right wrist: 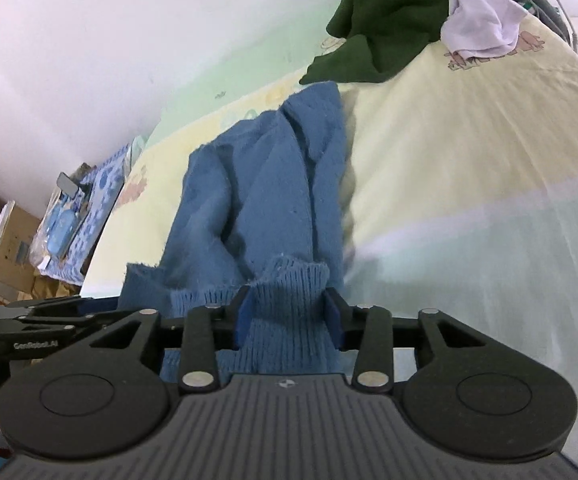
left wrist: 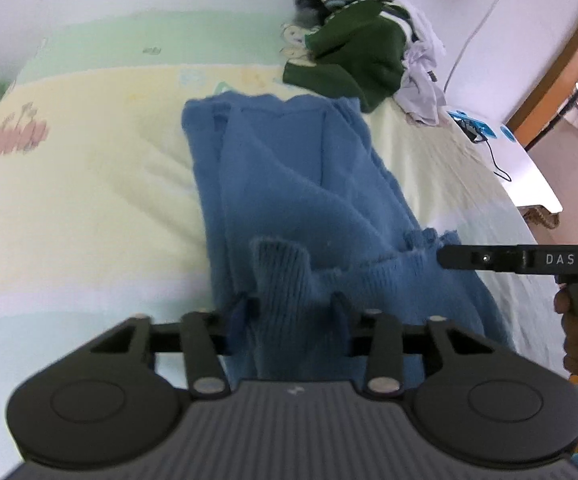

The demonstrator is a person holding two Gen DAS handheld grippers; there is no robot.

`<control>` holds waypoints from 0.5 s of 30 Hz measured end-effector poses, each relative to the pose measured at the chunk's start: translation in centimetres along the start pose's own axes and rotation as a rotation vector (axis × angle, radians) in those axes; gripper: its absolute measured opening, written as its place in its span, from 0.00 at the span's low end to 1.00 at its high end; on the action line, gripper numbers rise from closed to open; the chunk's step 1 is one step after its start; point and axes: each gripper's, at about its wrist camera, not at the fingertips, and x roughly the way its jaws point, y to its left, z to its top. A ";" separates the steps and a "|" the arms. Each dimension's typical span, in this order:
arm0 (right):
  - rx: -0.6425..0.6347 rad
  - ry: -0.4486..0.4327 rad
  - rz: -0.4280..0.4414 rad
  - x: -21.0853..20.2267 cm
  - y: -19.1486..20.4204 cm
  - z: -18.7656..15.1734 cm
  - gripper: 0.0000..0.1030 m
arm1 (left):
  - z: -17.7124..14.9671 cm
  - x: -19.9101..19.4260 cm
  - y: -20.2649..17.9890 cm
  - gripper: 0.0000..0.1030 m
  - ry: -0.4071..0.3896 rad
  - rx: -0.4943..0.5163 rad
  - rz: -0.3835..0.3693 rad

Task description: Fold clothes

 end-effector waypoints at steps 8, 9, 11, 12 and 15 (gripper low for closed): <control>-0.036 -0.093 0.069 -0.6 1.0 0.1 0.18 | -0.1 -1.2 1.7 0.14 -0.038 -0.066 0.003; -0.033 -0.104 0.073 -0.5 1.0 0.2 0.17 | -0.2 -1.1 2.0 0.15 -0.039 -0.074 0.008; -0.030 -0.110 0.059 0.2 0.8 0.1 0.16 | -0.4 -0.6 2.3 0.15 -0.037 -0.086 0.018; -0.029 -0.106 0.041 0.7 0.6 0.1 0.15 | -0.4 -0.2 2.2 0.15 -0.043 -0.080 0.024; -0.031 -0.106 -0.005 1.9 0.1 -0.2 0.12 | -0.2 1.1 1.5 0.15 -0.061 -0.047 0.053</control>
